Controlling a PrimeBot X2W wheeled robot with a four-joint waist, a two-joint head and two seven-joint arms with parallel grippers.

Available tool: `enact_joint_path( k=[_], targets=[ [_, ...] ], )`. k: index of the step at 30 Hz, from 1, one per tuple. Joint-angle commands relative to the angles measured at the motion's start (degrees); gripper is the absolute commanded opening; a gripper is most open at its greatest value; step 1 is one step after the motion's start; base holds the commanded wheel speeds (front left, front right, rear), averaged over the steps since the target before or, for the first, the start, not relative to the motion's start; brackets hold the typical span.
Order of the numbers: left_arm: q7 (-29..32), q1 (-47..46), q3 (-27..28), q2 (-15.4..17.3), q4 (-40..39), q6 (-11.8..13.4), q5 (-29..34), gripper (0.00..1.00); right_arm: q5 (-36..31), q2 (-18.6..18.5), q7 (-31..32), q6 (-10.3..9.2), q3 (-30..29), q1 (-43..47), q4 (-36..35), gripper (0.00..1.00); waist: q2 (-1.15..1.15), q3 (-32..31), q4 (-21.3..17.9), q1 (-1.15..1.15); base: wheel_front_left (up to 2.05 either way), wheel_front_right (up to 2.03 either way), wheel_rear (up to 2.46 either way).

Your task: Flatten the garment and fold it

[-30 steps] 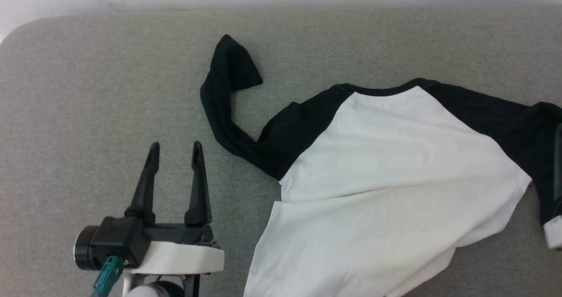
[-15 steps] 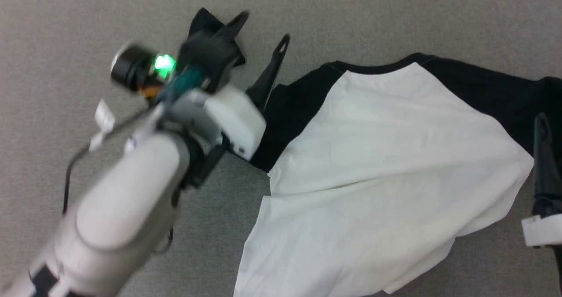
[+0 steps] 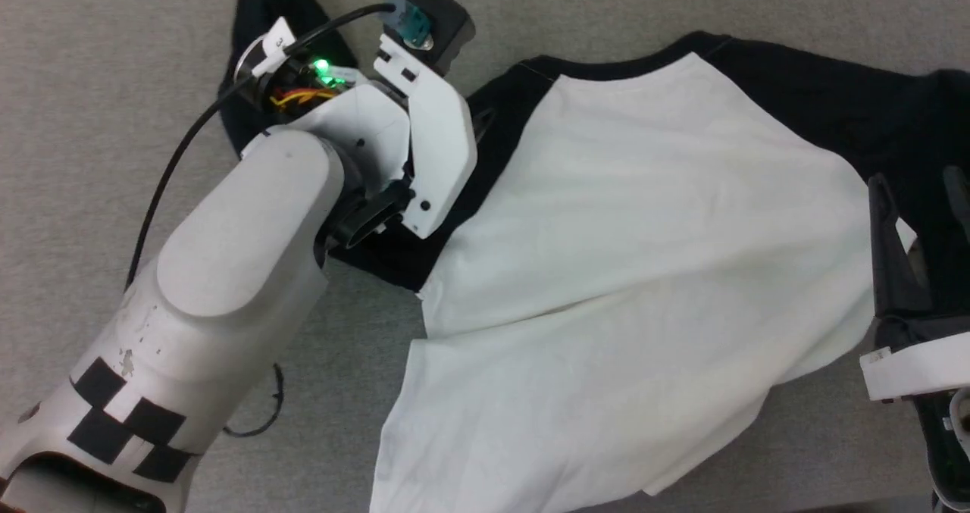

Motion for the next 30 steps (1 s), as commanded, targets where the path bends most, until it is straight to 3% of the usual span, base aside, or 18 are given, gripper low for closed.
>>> enact_joint_path(
  k=[1,14,15,16,20,24,30],
  targets=[
    [1.37,-0.68,-0.47,0.87,1.25,0.14,0.17,1.00,0.54,-0.13,-0.65,-0.12,0.37,-1.07,0.39,1.00,0.00,1.90,-2.08,-0.01,0.00,0.00,0.00],
    [19.44,4.15,-1.43,5.04,3.32,6.95,-3.12,1.00,1.41,-0.79,-1.01,-0.12,0.84,-1.96,1.48,1.00,0.00,2.61,-3.28,-0.01,0.00,0.00,0.00],
    [21.45,4.92,-1.65,5.15,2.89,6.93,-4.16,0.47,1.50,-0.86,-0.97,-0.12,0.88,-1.99,1.54,1.00,0.00,2.53,-3.26,-0.01,0.00,0.00,0.00],
    [22.73,5.49,-1.75,5.29,2.07,6.79,-5.01,0.00,1.57,-0.97,-0.91,-0.12,0.87,-2.00,1.57,1.00,0.00,2.47,-3.20,-0.01,0.00,0.00,0.00],
    [22.79,6.58,-1.46,5.72,-0.77,6.53,-6.10,0.00,1.60,-1.29,-0.78,-0.12,0.60,-2.01,1.68,1.00,0.00,2.14,-2.96,-0.01,0.00,0.00,0.00],
    [18.70,7.34,-0.94,5.86,-2.78,5.71,-5.84,0.00,1.35,-1.34,-0.60,-0.12,0.52,-1.93,1.57,1.00,0.00,1.05,-2.48,-0.01,0.00,0.00,0.00],
    [4.03,10.36,4.05,2.35,-3.47,4.02,-9.51,0.00,0.56,-1.09,0.45,-0.12,0.00,-0.61,0.94,1.00,0.00,-3.84,-0.57,-0.01,0.00,0.00,0.00]
  ],
)
